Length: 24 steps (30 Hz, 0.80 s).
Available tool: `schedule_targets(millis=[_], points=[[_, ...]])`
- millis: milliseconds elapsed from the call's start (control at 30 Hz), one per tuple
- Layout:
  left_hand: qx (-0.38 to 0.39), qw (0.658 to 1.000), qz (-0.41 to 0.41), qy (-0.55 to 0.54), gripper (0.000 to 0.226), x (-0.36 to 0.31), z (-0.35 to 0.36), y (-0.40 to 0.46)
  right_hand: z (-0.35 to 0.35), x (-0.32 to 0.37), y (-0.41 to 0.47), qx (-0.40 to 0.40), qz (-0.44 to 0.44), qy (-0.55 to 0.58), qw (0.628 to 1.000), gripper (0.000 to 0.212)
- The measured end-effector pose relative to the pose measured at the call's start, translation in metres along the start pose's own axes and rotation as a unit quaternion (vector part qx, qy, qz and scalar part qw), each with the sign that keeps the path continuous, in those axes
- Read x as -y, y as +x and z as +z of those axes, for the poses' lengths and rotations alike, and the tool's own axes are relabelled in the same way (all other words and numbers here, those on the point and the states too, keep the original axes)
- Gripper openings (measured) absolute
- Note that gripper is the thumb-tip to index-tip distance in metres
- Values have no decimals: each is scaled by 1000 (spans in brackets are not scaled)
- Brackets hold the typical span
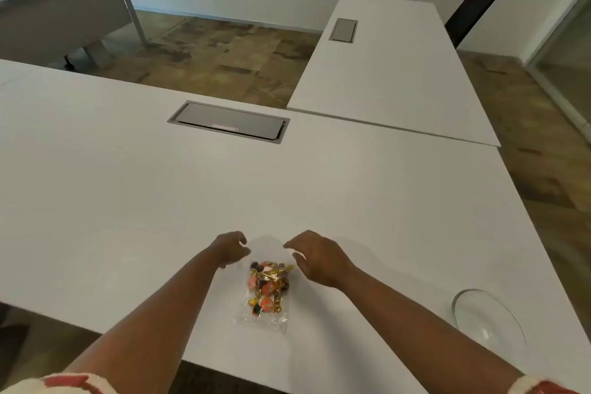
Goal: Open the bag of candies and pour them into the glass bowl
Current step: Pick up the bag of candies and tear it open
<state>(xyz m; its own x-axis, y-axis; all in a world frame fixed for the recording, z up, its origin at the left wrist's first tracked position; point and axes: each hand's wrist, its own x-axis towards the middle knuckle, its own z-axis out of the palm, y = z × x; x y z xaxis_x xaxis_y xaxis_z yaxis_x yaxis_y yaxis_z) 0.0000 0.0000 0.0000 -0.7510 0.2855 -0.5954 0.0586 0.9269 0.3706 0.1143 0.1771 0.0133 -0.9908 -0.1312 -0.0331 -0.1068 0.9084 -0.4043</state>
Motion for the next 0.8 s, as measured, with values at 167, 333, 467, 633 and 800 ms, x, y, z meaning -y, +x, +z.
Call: schedule_targets(millis=[167,333,467,633,800], points=[[161,982,-98,-32,44,18,16,-9,22,7,-2,167,18,-12,986,39],[210,968,-124,-56,22,23,29,-9,28,6,1,230,31,-18,972,46],[204,970,-116,-70,11,21,34,-9,29,5,0,248,55,-2,967,52],[190,960,-115,-173,13,9,26,-6,20,7,1,182,96,81,975,45],[169,944,-89,-268,14,-16,10,-6,13,9,2,52,158,180,970,33]])
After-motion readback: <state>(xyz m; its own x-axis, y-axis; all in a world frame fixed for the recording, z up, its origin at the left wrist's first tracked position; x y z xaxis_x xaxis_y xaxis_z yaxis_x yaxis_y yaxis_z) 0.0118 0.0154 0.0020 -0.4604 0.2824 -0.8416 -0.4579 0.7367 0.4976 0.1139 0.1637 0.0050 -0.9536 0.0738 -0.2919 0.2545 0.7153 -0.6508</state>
